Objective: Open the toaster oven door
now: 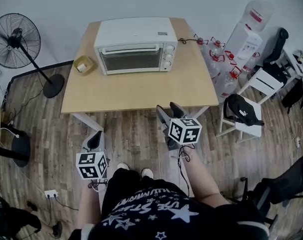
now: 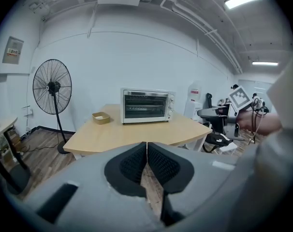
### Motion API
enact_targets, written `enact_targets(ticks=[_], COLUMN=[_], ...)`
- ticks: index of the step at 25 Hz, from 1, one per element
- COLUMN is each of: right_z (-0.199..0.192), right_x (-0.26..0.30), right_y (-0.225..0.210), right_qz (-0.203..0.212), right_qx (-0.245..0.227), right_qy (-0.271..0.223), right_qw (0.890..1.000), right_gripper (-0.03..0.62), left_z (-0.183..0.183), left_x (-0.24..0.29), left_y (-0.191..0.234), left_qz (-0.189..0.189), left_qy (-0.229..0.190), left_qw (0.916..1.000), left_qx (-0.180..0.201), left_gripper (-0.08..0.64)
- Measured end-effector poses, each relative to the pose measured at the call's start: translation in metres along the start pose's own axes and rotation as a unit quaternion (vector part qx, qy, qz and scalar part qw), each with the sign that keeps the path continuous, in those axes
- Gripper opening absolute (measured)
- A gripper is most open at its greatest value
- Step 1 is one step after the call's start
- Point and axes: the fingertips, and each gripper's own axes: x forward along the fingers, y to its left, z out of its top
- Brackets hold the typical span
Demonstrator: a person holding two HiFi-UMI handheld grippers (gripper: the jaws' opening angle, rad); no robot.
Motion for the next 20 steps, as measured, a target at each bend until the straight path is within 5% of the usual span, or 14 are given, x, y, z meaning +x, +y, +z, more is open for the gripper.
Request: enact_targets(ticks=[20], right_z=[0.085], right_x=[0.105], right_y=[-0.033], right_qz=[-0.053], right_qx=[0.016], right_qy=[-0.029], right_qw=[0.998], right_gripper=[0.247], left_z=[0.095], left_x=[0.136], left_y=[0.084], left_qz=[-0.031], left_qy=[-0.026], left_qw=[0.9991], left_qx=[0.010], left_gripper=[0.023])
